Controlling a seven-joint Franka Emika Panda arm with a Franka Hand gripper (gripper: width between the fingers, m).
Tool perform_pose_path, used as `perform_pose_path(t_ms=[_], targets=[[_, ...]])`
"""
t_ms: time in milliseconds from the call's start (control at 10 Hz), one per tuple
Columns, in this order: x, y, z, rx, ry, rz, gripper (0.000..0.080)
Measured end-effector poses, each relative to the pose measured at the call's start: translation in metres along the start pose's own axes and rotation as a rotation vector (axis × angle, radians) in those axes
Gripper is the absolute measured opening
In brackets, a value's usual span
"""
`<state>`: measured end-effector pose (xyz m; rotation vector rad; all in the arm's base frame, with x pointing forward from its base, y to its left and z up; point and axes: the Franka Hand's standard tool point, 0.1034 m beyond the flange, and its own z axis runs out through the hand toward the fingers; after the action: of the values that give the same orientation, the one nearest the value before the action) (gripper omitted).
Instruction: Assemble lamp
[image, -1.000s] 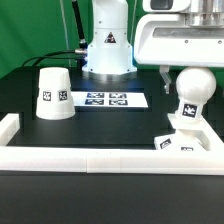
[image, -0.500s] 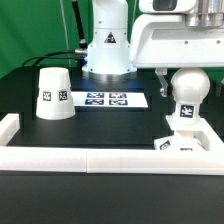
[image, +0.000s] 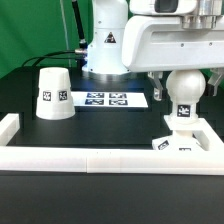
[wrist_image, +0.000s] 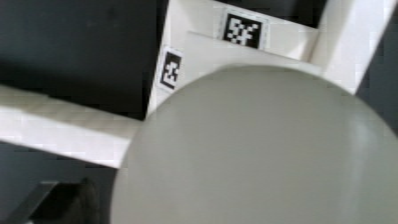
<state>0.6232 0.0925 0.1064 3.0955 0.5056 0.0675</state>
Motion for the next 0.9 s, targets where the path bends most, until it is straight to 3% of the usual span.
perform_pose_path(t_ms=[100,200,600,800,900], targets=[[0.0005,-0.0005,0.0001,-0.001,0.002,0.002,0.0699],[0.0004,0.0001,0.0001,-0.001,0.002,0.003,0.0599],[0.0010,0.0006,-0.0003,-0.002,0.004,0.045,0.0541],[0.0008,0.0005,0.0002,-0.001,0.003,0.155,0.0253],[0.0007,0.0000,0.0013,0.000,0.002,0.260,0.0253]])
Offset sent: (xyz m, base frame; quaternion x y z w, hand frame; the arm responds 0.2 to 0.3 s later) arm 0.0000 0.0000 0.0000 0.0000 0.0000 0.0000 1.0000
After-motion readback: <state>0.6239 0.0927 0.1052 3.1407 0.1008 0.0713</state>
